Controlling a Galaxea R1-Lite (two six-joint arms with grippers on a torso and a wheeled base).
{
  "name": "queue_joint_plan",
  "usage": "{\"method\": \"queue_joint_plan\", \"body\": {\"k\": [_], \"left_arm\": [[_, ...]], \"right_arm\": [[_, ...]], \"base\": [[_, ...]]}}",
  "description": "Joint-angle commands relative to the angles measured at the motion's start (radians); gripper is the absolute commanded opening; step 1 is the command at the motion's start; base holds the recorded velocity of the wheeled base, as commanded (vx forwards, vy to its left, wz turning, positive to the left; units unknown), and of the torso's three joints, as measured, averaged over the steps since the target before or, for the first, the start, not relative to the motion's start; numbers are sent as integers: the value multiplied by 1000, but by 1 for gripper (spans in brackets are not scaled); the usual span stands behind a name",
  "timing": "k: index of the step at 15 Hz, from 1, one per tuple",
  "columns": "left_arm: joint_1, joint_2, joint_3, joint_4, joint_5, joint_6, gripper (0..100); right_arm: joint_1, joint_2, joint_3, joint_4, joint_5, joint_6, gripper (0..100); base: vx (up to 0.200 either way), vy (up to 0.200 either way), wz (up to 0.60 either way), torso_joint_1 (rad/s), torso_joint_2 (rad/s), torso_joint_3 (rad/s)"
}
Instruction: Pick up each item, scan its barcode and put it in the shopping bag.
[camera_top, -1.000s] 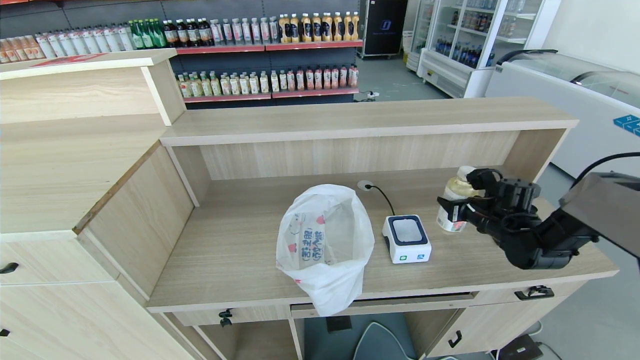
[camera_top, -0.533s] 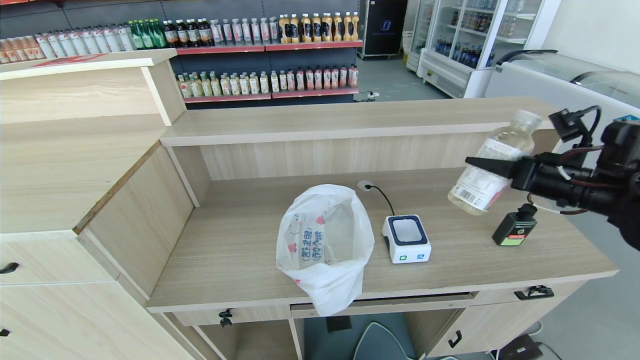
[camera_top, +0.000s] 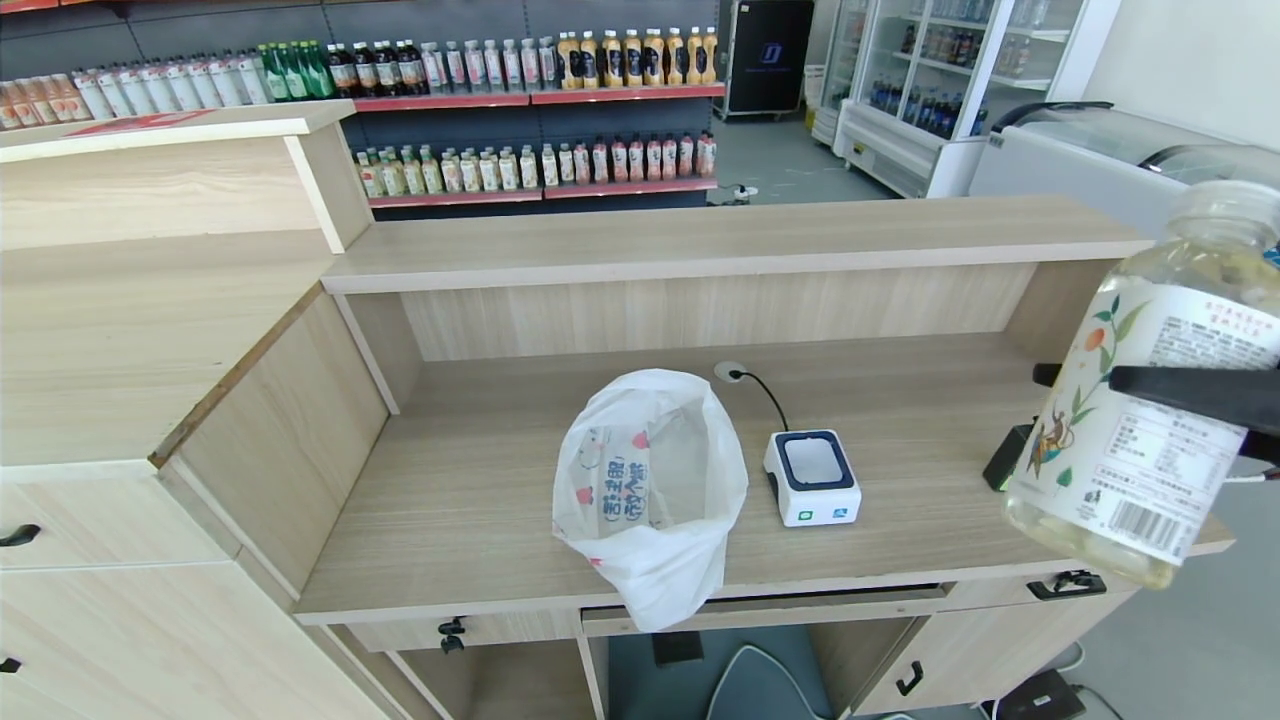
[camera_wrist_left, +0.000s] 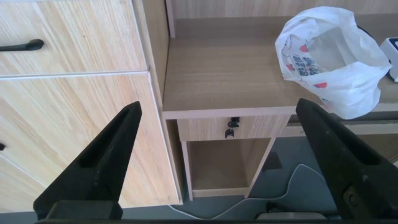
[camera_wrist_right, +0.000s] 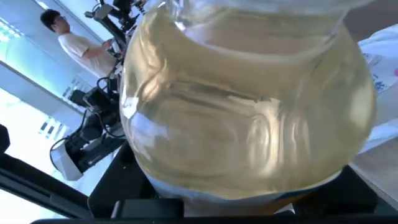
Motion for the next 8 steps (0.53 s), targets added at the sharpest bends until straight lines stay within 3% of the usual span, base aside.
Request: {"method": "queue_joint_plan", "body": {"k": [1,4,8], "left_arm": [[0,0,0,0,1,0,100],[0,0,0,0,-1,1,100],[0,0,0,0,1,1,100]], "right_arm": [[44,-88,15,0,3,68,0],[100,-135,14,-3,-3,143,0],[110,-143,17,3,-3,201,0]], "base": [[0,0,0,0,0,0],[0,0,0,0,0,0],[0,0,0,0,0,0]]}}
